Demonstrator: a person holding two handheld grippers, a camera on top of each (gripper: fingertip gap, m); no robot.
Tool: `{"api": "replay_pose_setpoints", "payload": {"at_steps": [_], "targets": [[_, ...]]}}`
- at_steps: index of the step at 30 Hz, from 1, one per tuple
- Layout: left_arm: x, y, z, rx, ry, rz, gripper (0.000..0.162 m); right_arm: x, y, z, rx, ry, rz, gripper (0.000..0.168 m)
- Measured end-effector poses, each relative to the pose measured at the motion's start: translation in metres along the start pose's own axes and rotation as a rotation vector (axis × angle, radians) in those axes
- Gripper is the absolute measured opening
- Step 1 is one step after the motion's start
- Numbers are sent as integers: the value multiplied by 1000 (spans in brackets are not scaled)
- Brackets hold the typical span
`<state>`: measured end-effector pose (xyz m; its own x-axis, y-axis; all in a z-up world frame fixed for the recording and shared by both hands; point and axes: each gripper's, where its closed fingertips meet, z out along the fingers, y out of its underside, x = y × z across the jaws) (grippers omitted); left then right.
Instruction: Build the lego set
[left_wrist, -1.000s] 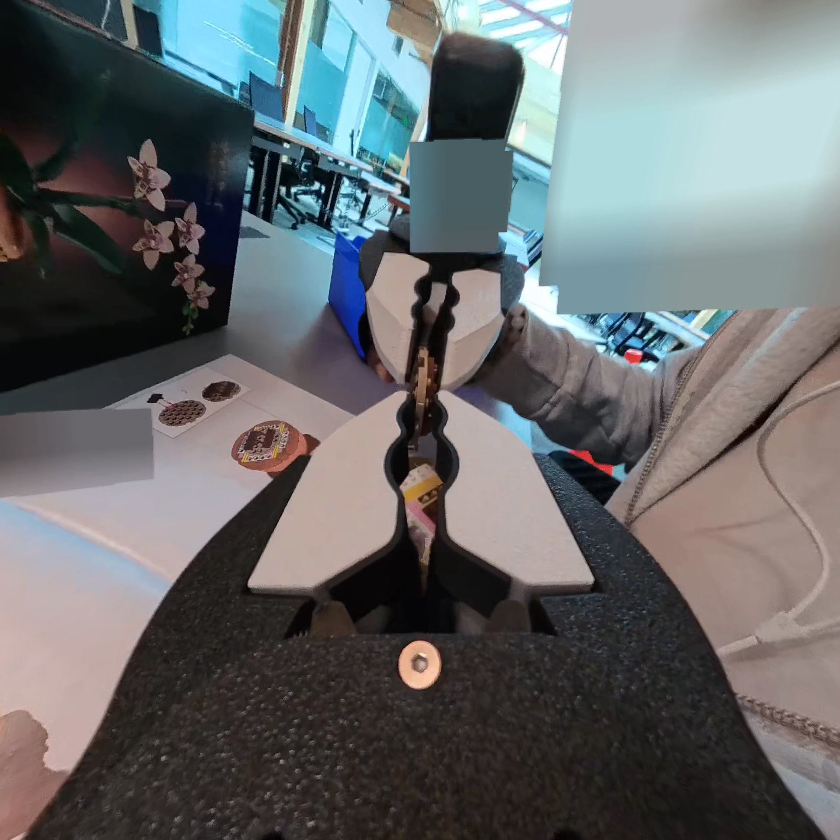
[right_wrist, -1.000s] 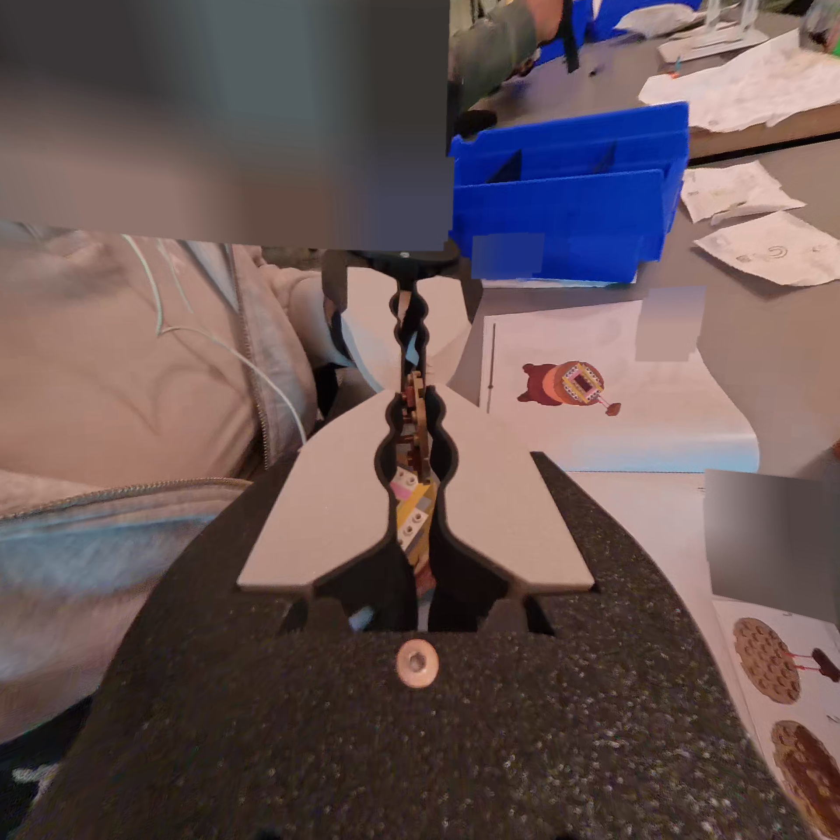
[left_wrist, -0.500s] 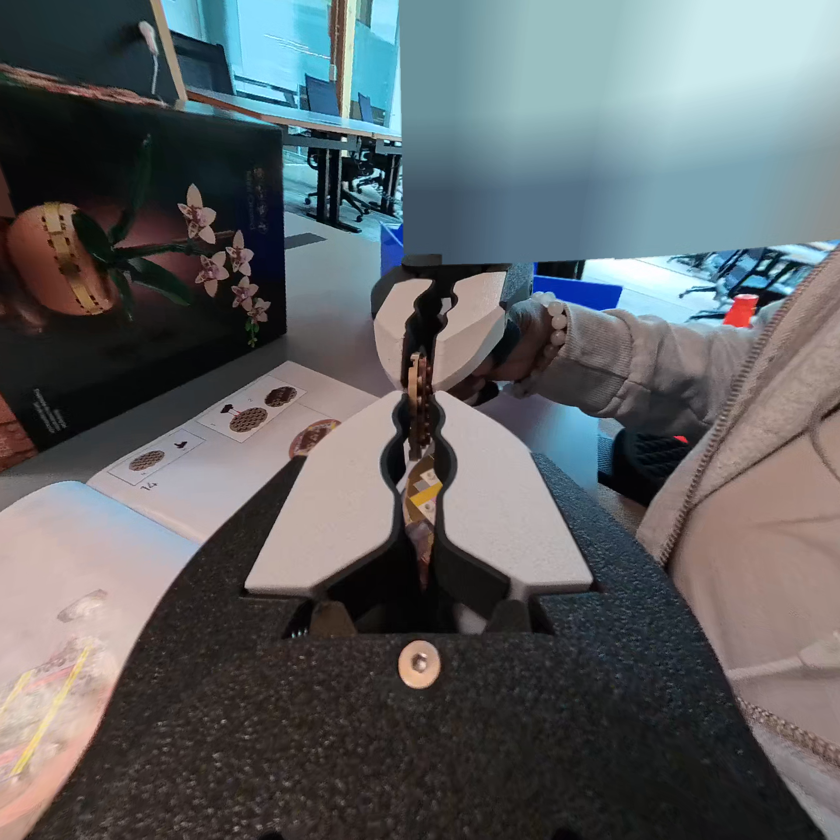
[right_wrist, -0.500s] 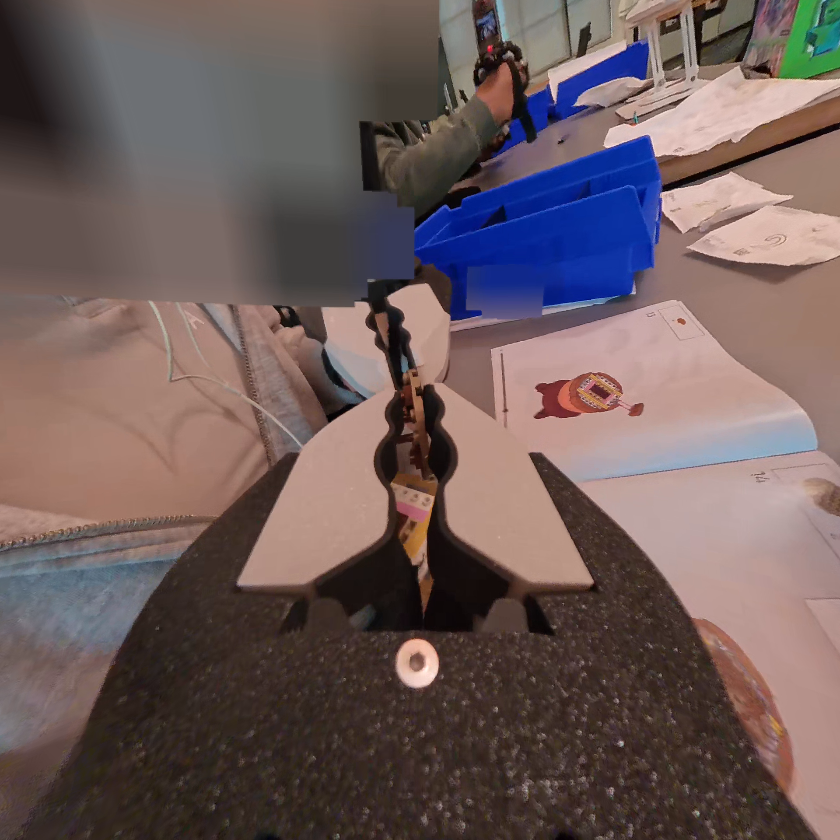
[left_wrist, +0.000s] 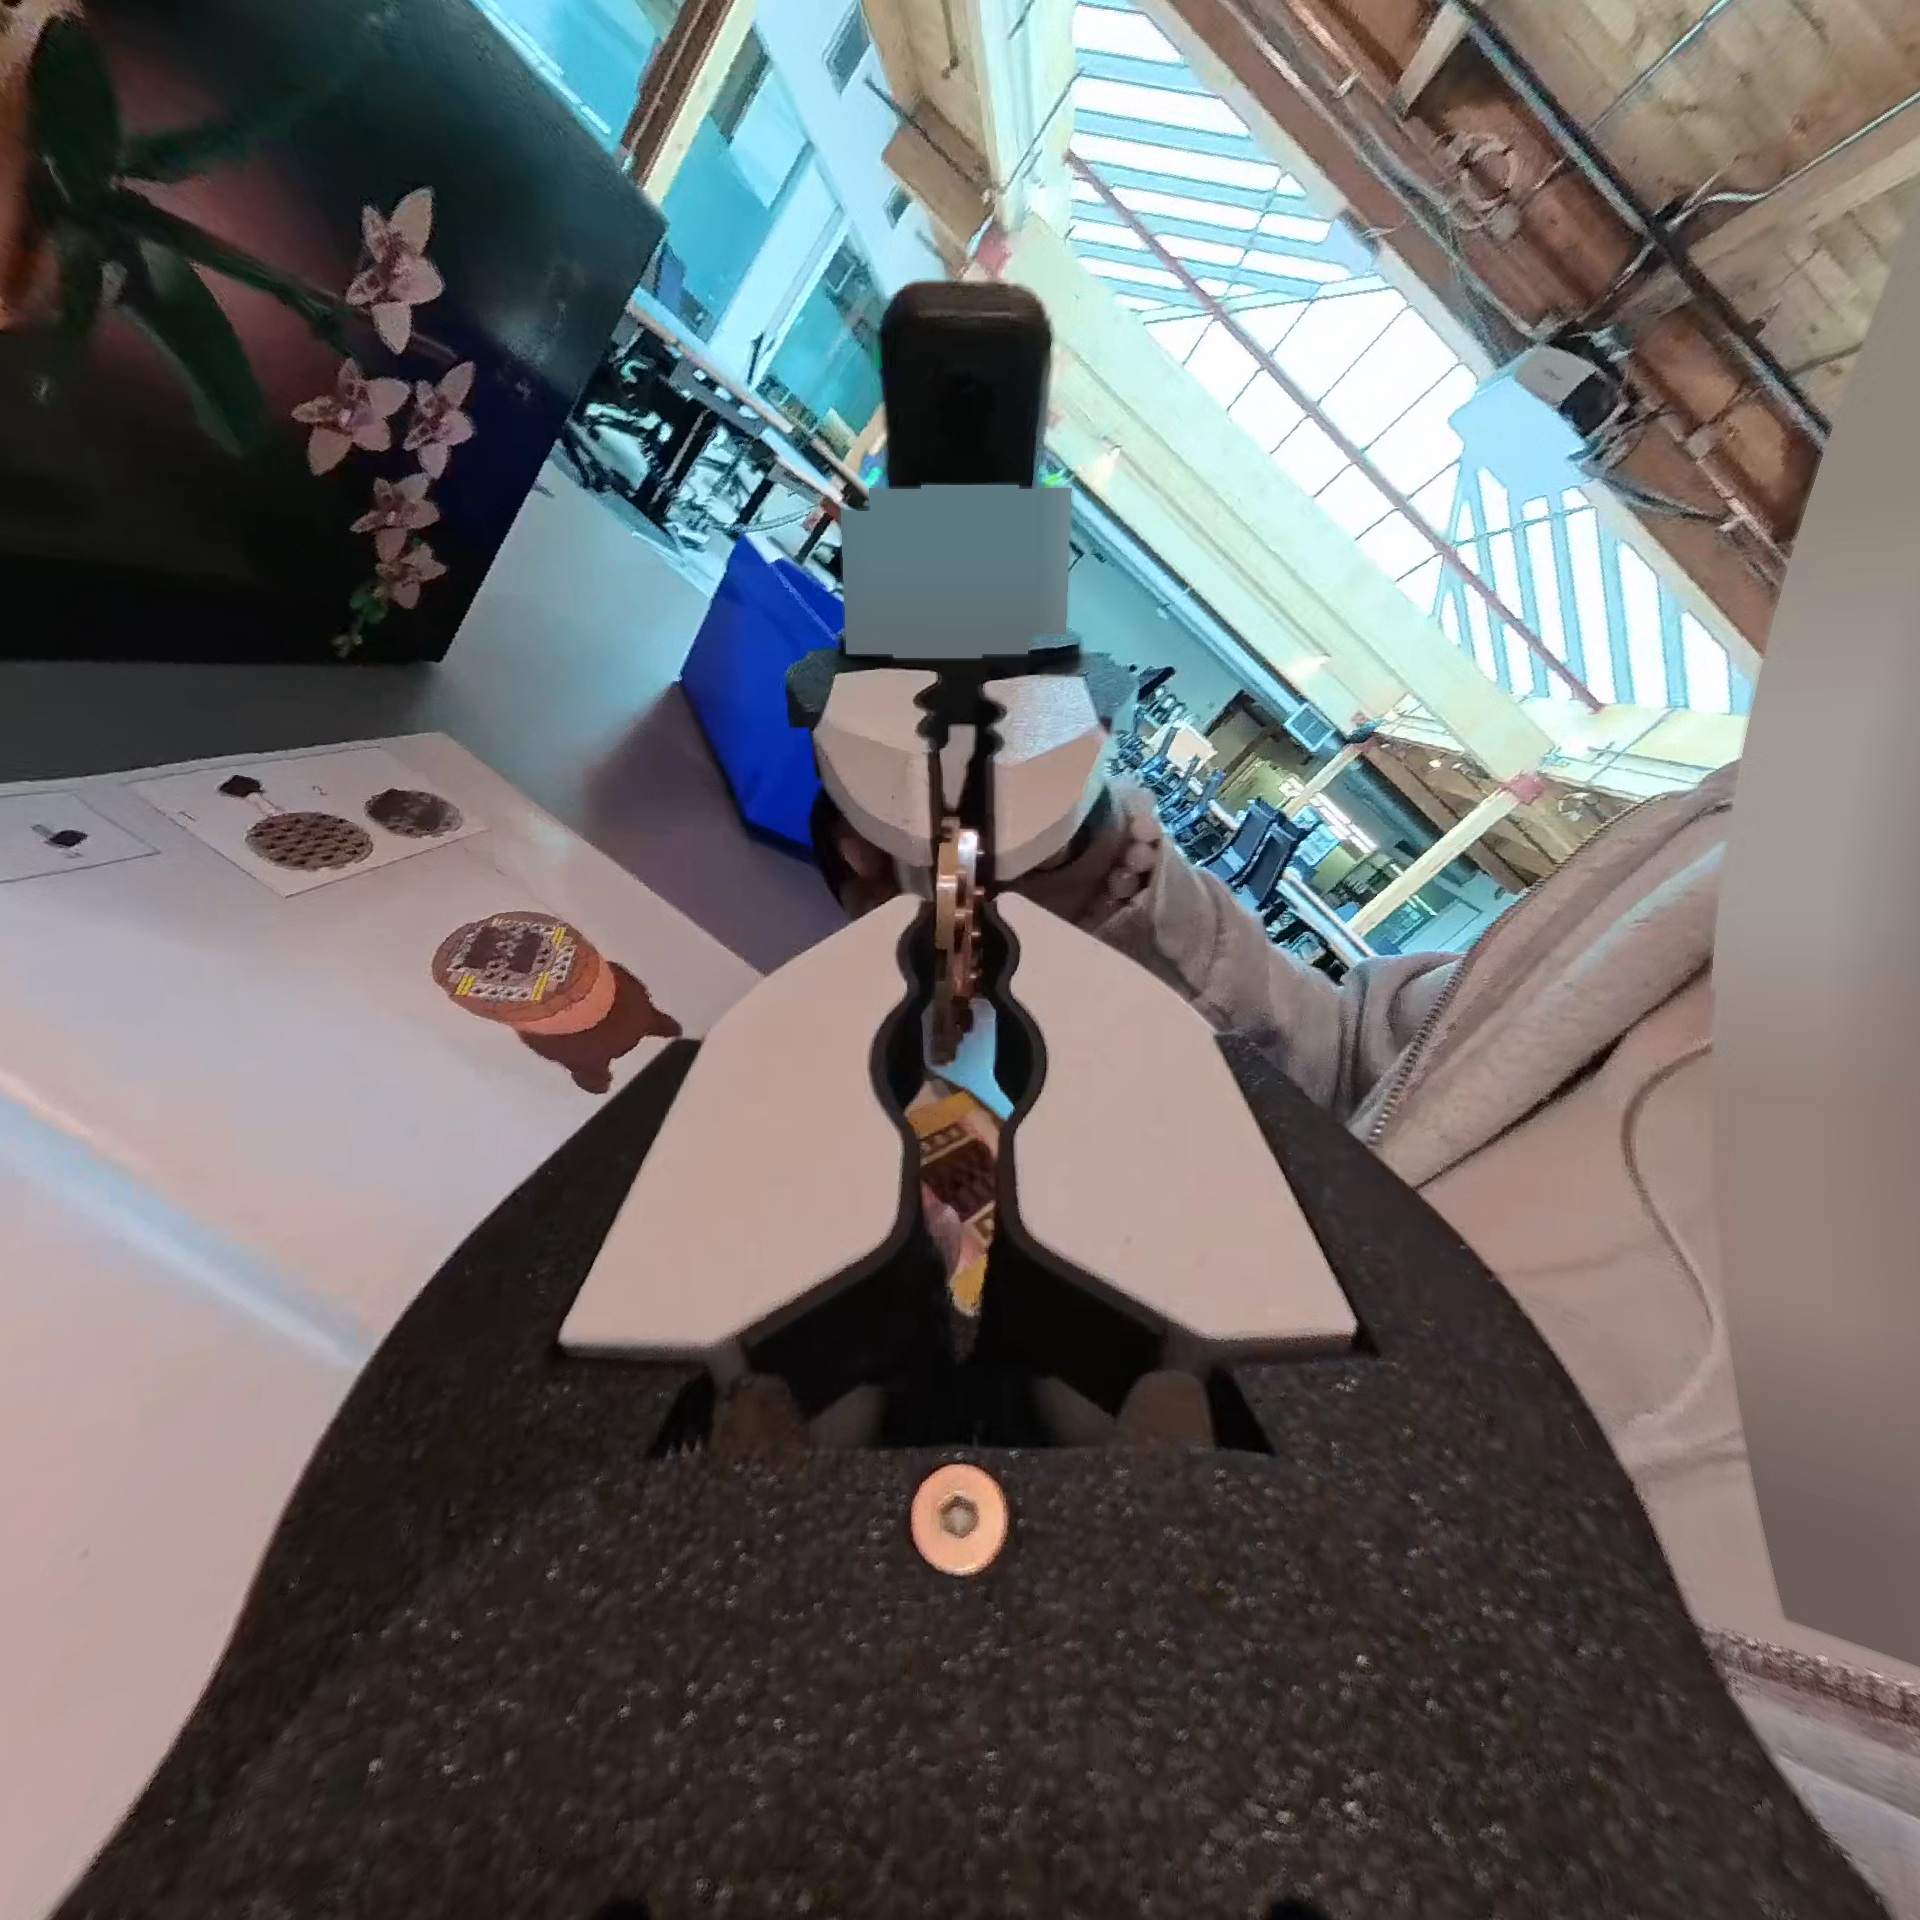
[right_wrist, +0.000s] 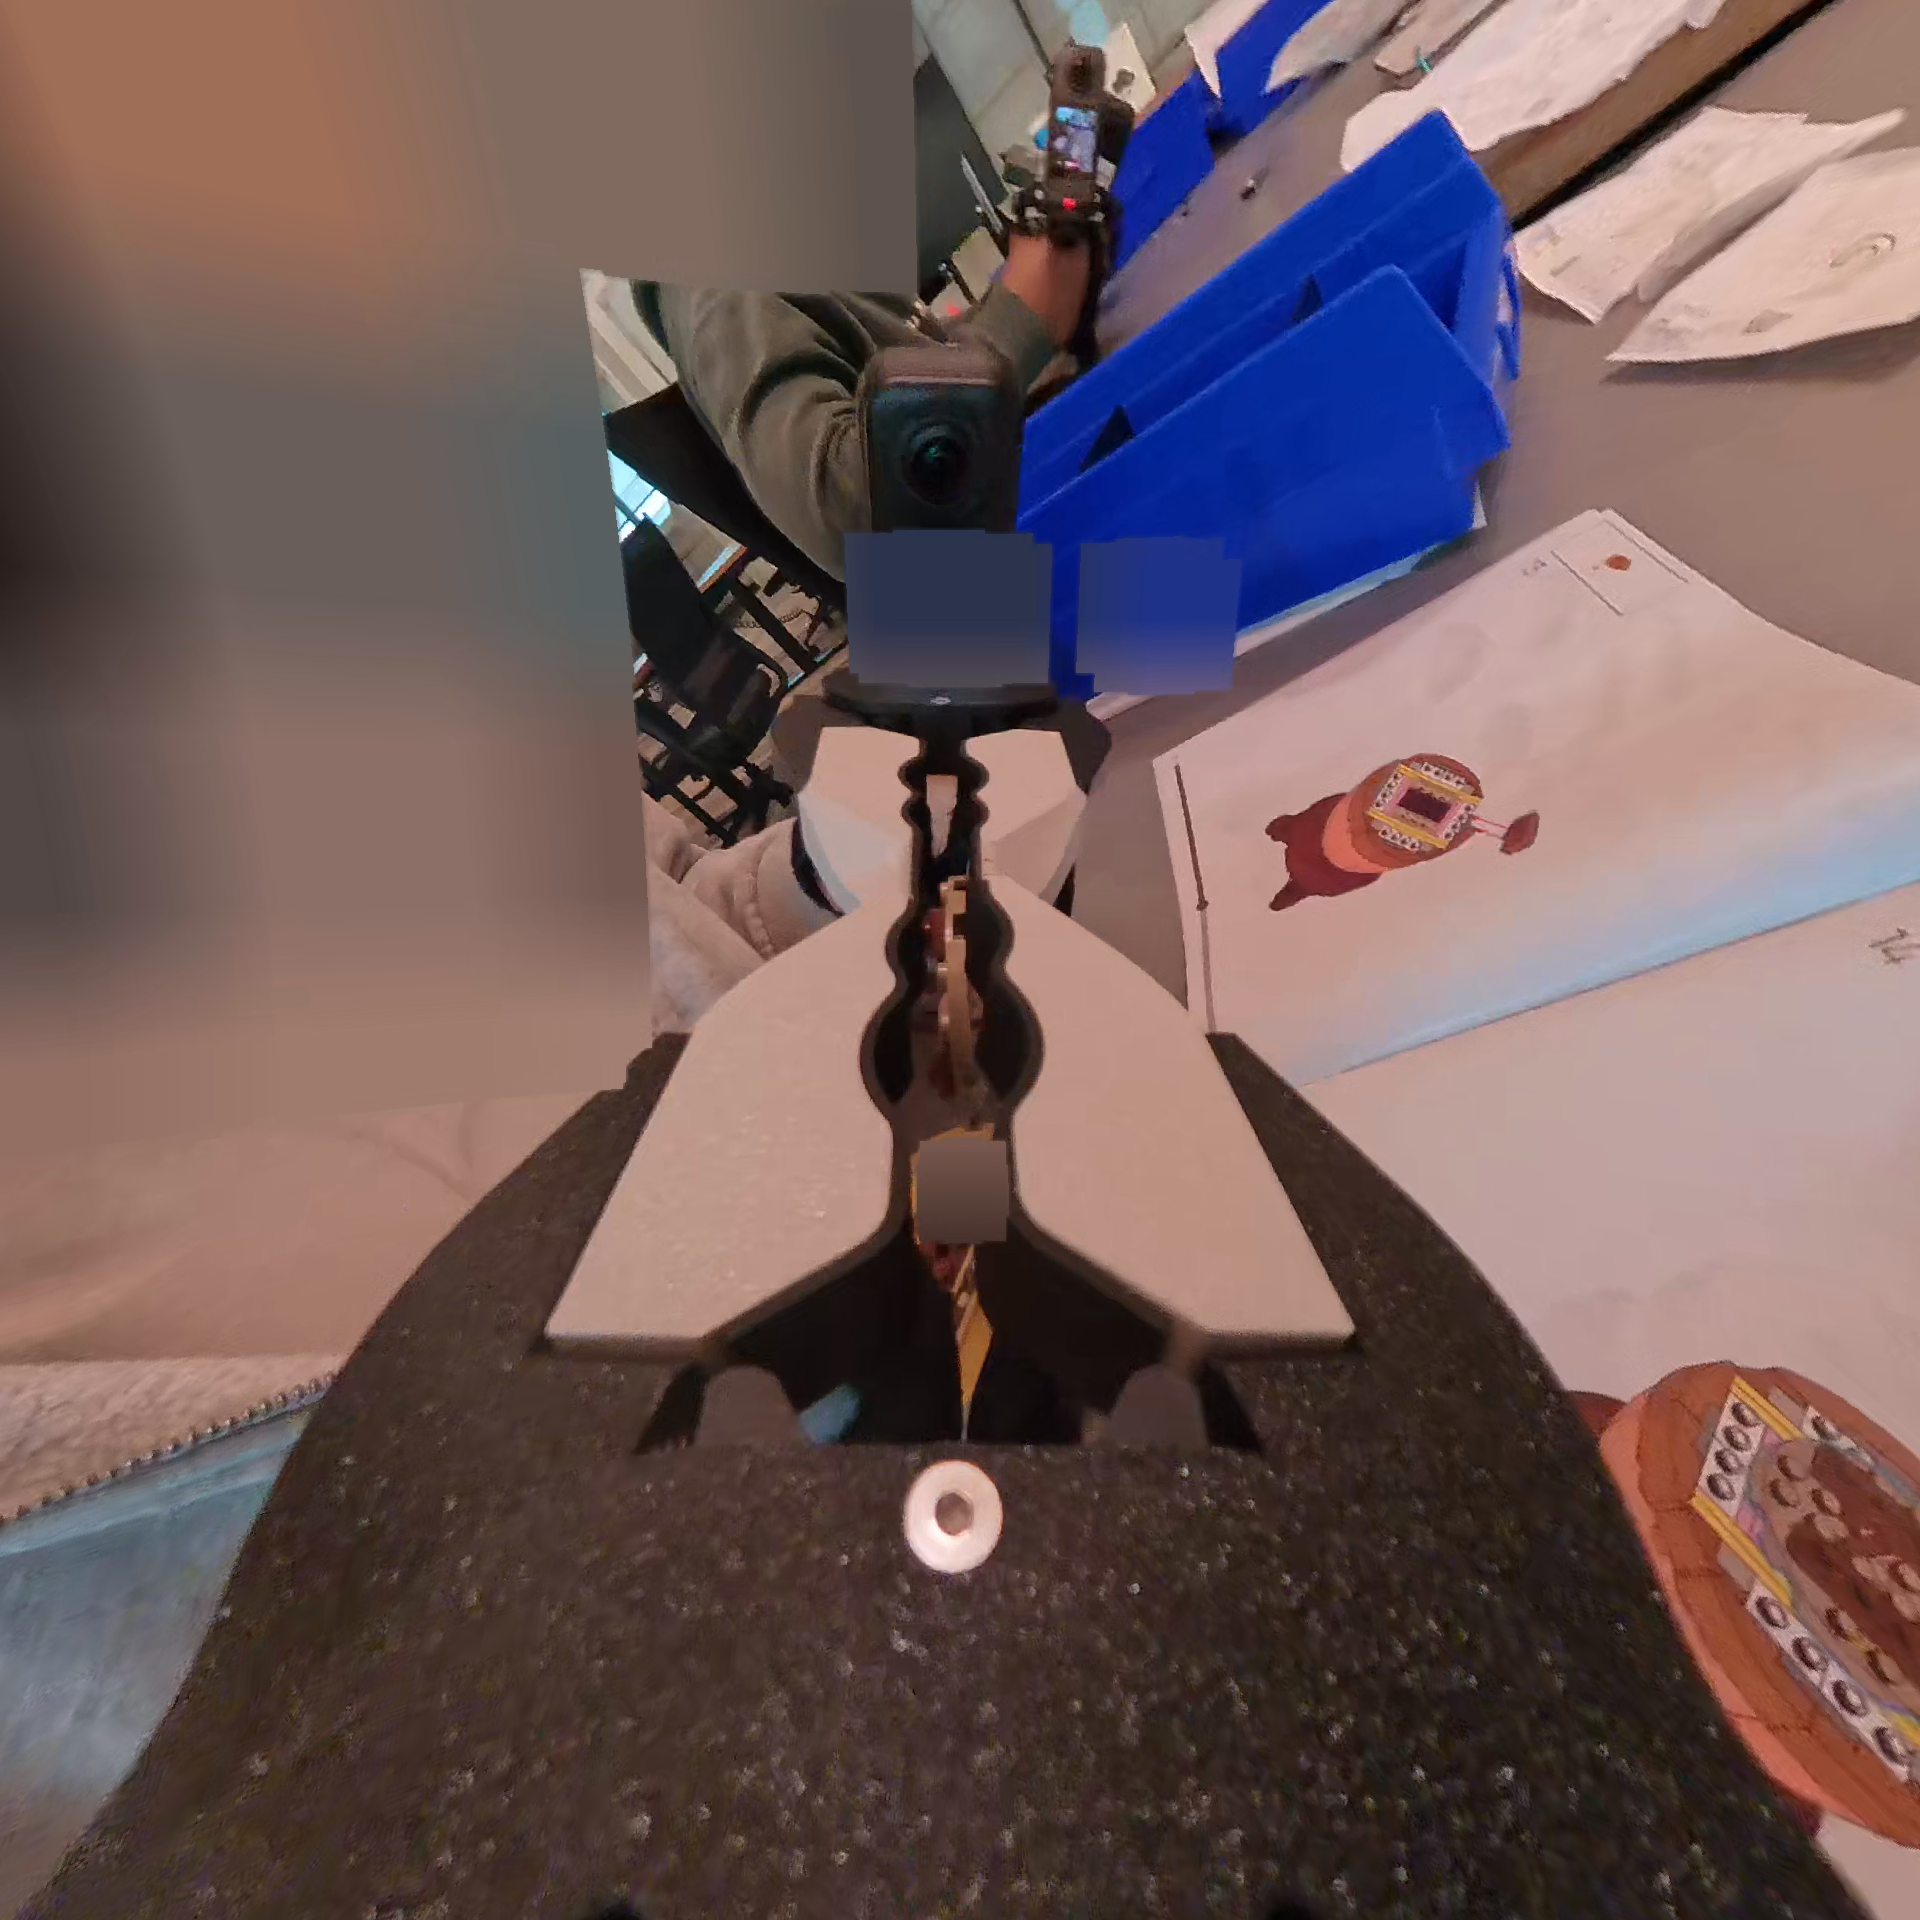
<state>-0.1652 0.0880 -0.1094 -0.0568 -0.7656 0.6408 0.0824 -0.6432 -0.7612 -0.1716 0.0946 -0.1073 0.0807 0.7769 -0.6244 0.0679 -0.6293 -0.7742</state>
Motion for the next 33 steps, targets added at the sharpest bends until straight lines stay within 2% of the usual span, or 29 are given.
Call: {"api": "replay_pose_setpoints", "payload": {"at_steps": [3, 5, 7, 9, 12, 14, 15, 18, 21, 25, 29, 33], "targets": [[1, -2, -4, 23, 82, -76, 21, 2, -2, 1, 28, -19, 91, 5], [3, -6, -7, 38, 137, -115, 24, 0, -4, 2, 63, -67, 146, 5], [4, -6, -7, 43, 129, -69, 18, -3, -5, 3, 90, -97, 135, 5], [2, -6, -8, 43, 58, 68, 5, -7, -5, 5, 91, -89, 59, 5], [12, -9, -9, 43, 51, 148, 5, -17, -9, 4, 86, -113, -26, 6], [13, -14, -9, 75, 59, 108, 5, -23, -13, 2, 90, -139, -56, 27], [12, -17, -10, 99, 64, 80, 5, -23, -14, 0, 86, -129, -79, 29], [9, -29, -16, 209, 127, -112, 5, -20, -19, -7, 115, -69, -148, 28], [7, -40, -22, 320, 211, -316, 5, -18, -30, -17, 215, -68, -117, 25], [4, -42, -20, 373, 232, -407, 5, -10, -30, -12, 275, -50, -20, 20], [10, -38, -18, 351, 232, -337, 5, -19, -33, -5, 276, -93, -33, 16], [22, -33, -13, 266, 137, -62, 5, -24, -29, -3, 181, -13, -251, 11]]}}
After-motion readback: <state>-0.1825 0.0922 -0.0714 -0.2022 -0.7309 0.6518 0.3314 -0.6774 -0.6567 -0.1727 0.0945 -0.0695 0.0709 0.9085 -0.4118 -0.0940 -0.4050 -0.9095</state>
